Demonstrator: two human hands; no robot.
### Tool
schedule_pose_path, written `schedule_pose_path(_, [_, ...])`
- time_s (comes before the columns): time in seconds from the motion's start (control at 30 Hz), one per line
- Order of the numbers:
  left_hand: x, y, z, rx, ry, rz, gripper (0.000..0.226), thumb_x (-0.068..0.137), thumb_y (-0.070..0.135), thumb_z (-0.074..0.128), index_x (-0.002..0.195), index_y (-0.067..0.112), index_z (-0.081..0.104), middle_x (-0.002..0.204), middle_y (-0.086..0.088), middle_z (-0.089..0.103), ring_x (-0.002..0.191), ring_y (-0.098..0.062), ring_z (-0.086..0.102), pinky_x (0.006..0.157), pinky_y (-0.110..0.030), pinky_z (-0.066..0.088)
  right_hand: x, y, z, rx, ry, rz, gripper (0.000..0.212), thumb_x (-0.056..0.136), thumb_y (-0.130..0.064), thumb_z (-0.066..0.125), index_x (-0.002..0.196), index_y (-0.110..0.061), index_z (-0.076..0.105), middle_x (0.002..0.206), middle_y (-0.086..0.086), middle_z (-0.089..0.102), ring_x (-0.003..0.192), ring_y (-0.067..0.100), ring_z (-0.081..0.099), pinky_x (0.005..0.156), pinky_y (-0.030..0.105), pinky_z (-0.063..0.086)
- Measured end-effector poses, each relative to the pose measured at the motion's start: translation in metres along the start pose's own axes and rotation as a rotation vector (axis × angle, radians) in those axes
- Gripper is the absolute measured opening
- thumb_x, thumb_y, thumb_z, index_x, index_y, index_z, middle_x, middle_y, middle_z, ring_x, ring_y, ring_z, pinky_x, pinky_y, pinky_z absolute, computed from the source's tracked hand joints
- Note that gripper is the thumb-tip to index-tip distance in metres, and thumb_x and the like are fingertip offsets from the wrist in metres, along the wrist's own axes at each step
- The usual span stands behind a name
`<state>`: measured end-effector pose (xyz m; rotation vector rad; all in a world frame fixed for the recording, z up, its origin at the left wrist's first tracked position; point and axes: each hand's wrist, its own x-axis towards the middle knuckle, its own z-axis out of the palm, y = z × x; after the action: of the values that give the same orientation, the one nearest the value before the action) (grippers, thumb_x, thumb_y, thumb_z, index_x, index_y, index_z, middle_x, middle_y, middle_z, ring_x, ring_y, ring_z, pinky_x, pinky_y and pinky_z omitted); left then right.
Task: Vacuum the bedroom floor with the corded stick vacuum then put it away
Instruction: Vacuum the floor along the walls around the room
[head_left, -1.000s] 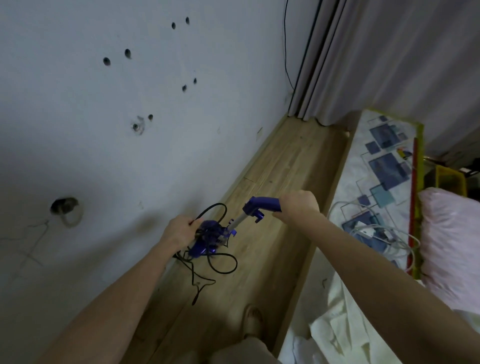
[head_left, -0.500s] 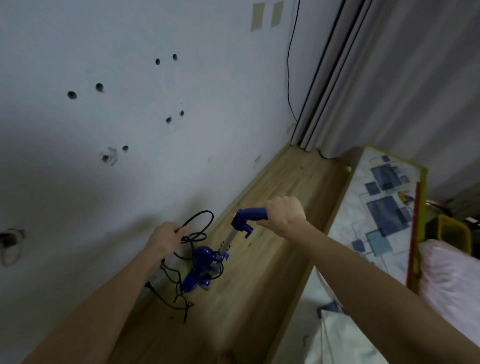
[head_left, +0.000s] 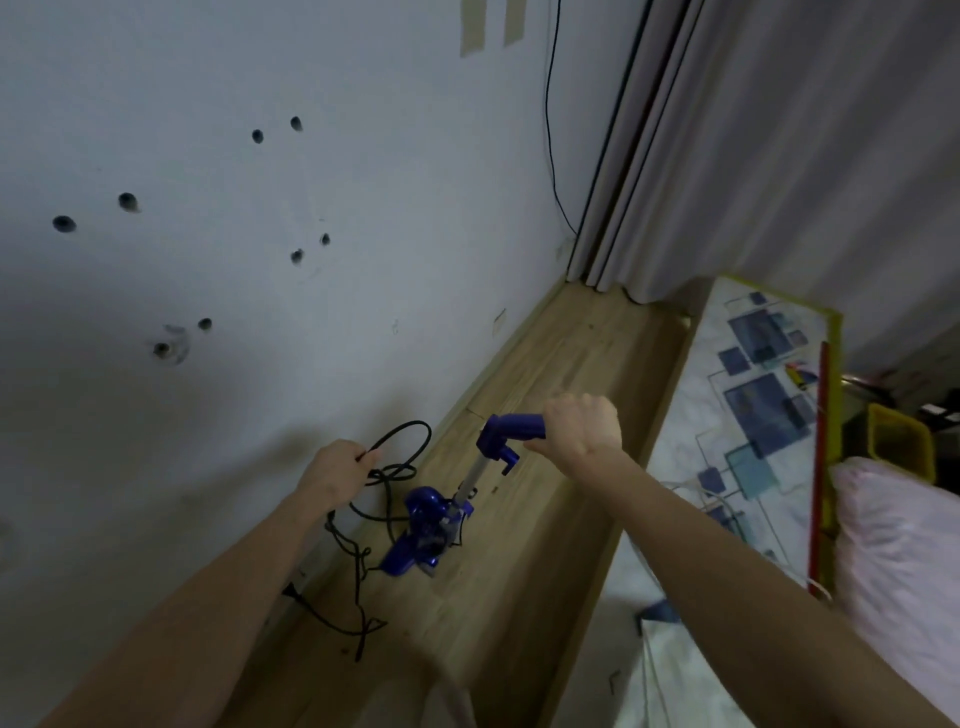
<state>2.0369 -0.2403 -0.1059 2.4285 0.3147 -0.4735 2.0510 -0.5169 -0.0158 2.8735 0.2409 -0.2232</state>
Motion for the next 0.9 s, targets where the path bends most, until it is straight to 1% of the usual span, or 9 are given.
schedule_pose_path(0.1, [0.004, 0.010, 0.004, -0.010, -0.002, 0.006, 0.046, 0.102, 0.031, 0.045, 0.060, 0.012, 0.048, 0.055, -0.002, 0.048, 0.048, -0.013, 0.042, 0.047, -0.025, 0.033, -0.002, -0.005, 0.004, 0.057, 0.001, 0.023, 0.028, 0.094, -0.043, 0.055, 0.096, -0.015, 0.060, 0.067, -0.003, 0.051, 0.071, 0.014, 0.060, 0.070, 0.027, 0.050])
schedule_pose_path(0.2, [0.006, 0.018, 0.008, -0.051, -0.007, 0.005, 0.045, 0.102, 0.030, 0.045, 0.062, 0.011, 0.050, 0.056, -0.002, 0.048, 0.047, -0.013, 0.041, 0.045, -0.024, 0.031, -0.002, -0.010, 0.011, 0.089, -0.006, 0.002, 0.032, 0.095, -0.046, 0.052, 0.100, -0.016, 0.059, 0.077, -0.002, 0.056, 0.075, 0.015, 0.061, 0.072, 0.028, 0.052])
schedule_pose_path(0.37, [0.006, 0.023, 0.012, -0.079, -0.010, 0.007, 0.047, 0.102, 0.028, 0.045, 0.058, 0.013, 0.046, 0.054, 0.000, 0.046, 0.047, -0.012, 0.039, 0.047, -0.024, 0.031, 0.019, -0.007, 0.007, 0.051, -0.019, -0.042, 0.035, 0.094, -0.049, 0.052, 0.101, -0.015, 0.059, 0.065, -0.003, 0.045, 0.069, 0.014, 0.057, 0.068, 0.027, 0.048])
schedule_pose_path(0.5, [0.008, 0.021, 0.014, -0.048, -0.008, -0.007, 0.048, 0.101, 0.033, 0.045, 0.057, 0.014, 0.044, 0.053, 0.000, 0.043, 0.047, -0.013, 0.038, 0.049, -0.025, 0.030, 0.026, 0.005, -0.001, 0.034, -0.051, -0.092, 0.036, 0.095, -0.048, 0.052, 0.106, -0.014, 0.058, 0.078, 0.000, 0.056, 0.077, 0.016, 0.062, 0.076, 0.029, 0.053])
schedule_pose_path(0.53, [0.009, 0.021, 0.014, -0.041, -0.008, -0.013, 0.048, 0.101, 0.034, 0.045, 0.057, 0.014, 0.044, 0.053, 0.000, 0.042, 0.047, -0.013, 0.037, 0.049, -0.026, 0.030, 0.027, 0.006, -0.002, 0.022, -0.036, -0.107, 0.035, 0.095, -0.047, 0.052, 0.106, -0.014, 0.058, 0.078, -0.001, 0.055, 0.077, 0.016, 0.062, 0.074, 0.028, 0.052])
schedule_pose_path(0.63, [0.013, 0.024, 0.015, -0.047, -0.012, -0.023, 0.049, 0.101, 0.033, 0.045, 0.057, 0.014, 0.043, 0.052, -0.001, 0.042, 0.046, -0.014, 0.037, 0.049, -0.027, 0.030, 0.027, 0.009, -0.004, 0.007, 0.021, -0.117, 0.032, 0.094, -0.046, 0.054, 0.101, -0.015, 0.059, 0.069, -0.003, 0.048, 0.069, 0.014, 0.057, 0.067, 0.027, 0.049])
schedule_pose_path(0.7, [0.014, 0.027, 0.017, -0.057, 0.001, -0.018, 0.047, 0.101, 0.032, 0.046, 0.057, 0.014, 0.043, 0.052, 0.000, 0.041, 0.046, -0.013, 0.036, 0.049, -0.025, 0.029, 0.026, 0.012, 0.001, 0.024, 0.020, -0.074, 0.031, 0.094, -0.046, 0.054, 0.100, -0.016, 0.059, 0.067, -0.003, 0.047, 0.067, 0.013, 0.055, 0.066, 0.026, 0.048])
schedule_pose_path(0.8, [0.016, 0.029, 0.016, -0.072, 0.011, -0.014, 0.047, 0.101, 0.033, 0.045, 0.059, 0.013, 0.046, 0.054, -0.001, 0.043, 0.047, -0.013, 0.038, 0.049, -0.025, 0.030, 0.022, 0.019, 0.014, 0.009, 0.016, -0.009, 0.034, 0.093, -0.050, 0.053, 0.099, -0.016, 0.058, 0.066, -0.004, 0.048, 0.060, 0.009, 0.050, 0.060, 0.023, 0.043])
schedule_pose_path(0.9, [0.018, 0.031, 0.014, -0.089, 0.032, -0.024, 0.045, 0.102, 0.032, 0.045, 0.061, 0.012, 0.048, 0.055, -0.001, 0.045, 0.047, -0.013, 0.039, 0.048, -0.025, 0.030, 0.019, 0.021, 0.027, 0.030, 0.016, 0.025, 0.036, 0.093, -0.051, 0.052, 0.102, -0.017, 0.058, 0.066, -0.005, 0.047, 0.054, 0.007, 0.045, 0.057, 0.022, 0.039])
